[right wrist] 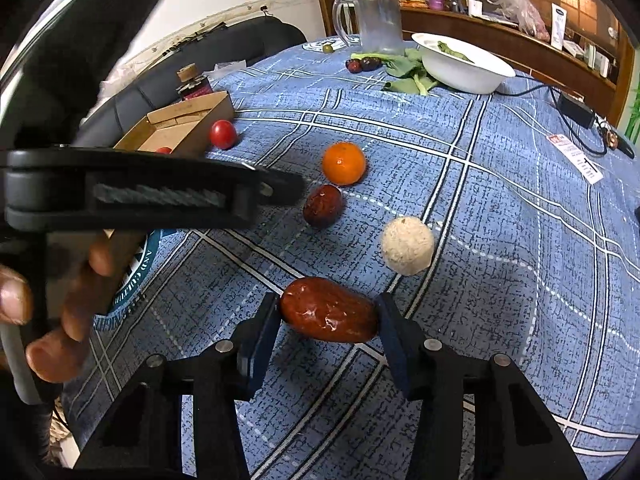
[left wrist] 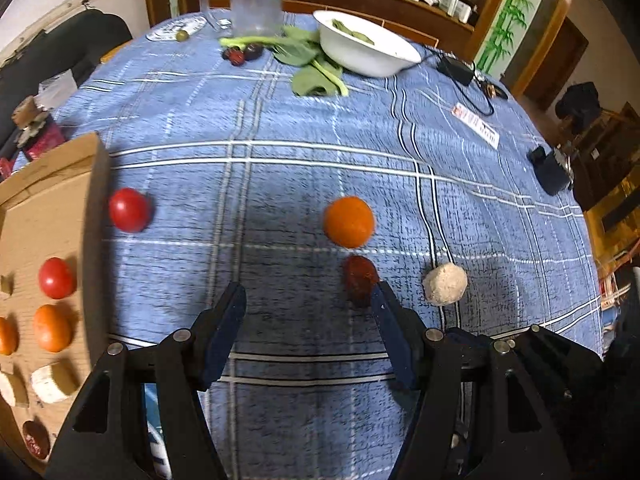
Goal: Organize fruits
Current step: 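Grasp a large red date with the right tool while the left tool grasps a small dark date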
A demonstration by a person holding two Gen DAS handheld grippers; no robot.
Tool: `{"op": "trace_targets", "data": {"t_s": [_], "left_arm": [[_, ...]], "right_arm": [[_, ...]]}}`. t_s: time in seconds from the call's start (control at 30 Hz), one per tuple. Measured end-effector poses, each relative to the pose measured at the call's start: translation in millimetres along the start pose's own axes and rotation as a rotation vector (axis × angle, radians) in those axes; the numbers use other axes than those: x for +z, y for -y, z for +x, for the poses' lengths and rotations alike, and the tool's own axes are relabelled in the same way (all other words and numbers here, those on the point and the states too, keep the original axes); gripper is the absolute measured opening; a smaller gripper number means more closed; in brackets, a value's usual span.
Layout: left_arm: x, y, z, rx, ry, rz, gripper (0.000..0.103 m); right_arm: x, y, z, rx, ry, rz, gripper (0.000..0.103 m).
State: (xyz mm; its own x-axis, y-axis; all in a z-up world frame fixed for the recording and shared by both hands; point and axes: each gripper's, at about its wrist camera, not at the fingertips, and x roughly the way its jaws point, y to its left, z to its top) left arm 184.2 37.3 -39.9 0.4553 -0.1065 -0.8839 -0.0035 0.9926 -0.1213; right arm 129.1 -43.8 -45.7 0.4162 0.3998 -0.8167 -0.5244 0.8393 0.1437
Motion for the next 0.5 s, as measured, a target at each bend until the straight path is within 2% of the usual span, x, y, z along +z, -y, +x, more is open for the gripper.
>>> {"op": "trace_targets", "data": {"t_s": [0.27, 0.37, 0.4, 0.43, 0.5], "left_arm": [[2, 16, 22, 0.027, -0.009, 0.047, 0.062], [1, 20, 22, 0.060, 0.014, 0.079, 0.043], [2, 20, 21, 0.062, 0.017, 0.082, 0.027], [2, 19, 20, 0.056, 0.018, 0.082, 0.018], [1, 15, 18, 0.025, 0.013, 0.073, 0.018]], "right_arm": [[-9, 8, -16, 0.025, 0.020, 0.041, 0.050], [-11, 11, -21, 0.023, 0.025, 0.058, 0.050], [-12, 13, -22, 0.023, 0.027, 0.063, 0.050], [-12, 13, -24, 0.023, 0.029, 0.068, 0.050], [-12, 15, -27, 0.024, 0.033, 0.076, 0.050]]}}
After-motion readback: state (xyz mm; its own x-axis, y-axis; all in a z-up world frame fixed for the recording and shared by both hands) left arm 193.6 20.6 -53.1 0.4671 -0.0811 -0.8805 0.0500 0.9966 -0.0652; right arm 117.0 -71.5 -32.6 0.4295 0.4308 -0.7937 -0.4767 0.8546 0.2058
